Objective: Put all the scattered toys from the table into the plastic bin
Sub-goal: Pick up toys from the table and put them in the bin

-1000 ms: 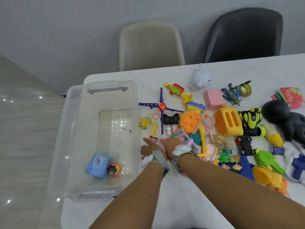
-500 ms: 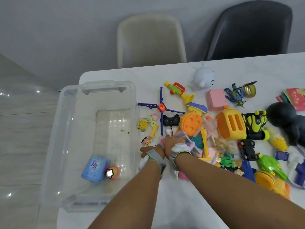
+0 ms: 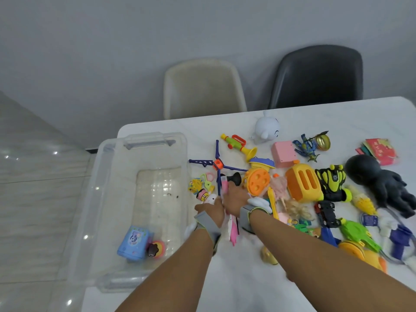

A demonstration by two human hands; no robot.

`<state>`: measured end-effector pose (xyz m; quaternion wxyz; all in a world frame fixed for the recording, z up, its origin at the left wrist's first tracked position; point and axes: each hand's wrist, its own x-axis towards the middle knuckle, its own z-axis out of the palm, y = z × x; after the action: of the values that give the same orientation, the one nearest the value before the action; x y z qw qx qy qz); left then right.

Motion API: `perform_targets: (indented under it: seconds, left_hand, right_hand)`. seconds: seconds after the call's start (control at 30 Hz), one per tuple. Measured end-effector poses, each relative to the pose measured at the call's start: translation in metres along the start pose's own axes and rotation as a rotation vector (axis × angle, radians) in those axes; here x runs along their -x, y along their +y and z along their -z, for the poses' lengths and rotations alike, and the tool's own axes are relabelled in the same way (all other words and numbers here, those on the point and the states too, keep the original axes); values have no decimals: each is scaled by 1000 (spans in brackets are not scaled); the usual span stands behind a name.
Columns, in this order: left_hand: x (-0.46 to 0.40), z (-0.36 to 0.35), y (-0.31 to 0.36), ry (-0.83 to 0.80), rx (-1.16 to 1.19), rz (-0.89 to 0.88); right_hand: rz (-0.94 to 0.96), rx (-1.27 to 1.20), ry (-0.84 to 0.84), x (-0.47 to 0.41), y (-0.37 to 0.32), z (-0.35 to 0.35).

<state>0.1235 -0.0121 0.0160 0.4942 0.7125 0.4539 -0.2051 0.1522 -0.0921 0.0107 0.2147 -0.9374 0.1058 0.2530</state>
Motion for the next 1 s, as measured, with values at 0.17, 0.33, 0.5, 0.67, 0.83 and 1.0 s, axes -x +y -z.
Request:
perform_targets:
  seconds: [0.17,0.33,0.5,0.67,0.83,1.0]
  left_hand:
    - [13,7,7,-65,34,-100]
    - [36,21,26,58,-175,-333]
    - [43,49,49,0,-230,-503]
    - [50,86,72,40,-184,-590]
    - [35,138,81,52,-97,-641]
    - [-3,199,68,58,17,-628]
  right_hand:
    - [52,-200,82,17,0,18]
    - [127,-379,210,39,-9,47]
    - [145,-477,247,57,-30,78]
    - [215,-507,267,67,-61,103]
    - [204,-515,360,71,-104,112]
    - [248,-541,307,78,-154,99]
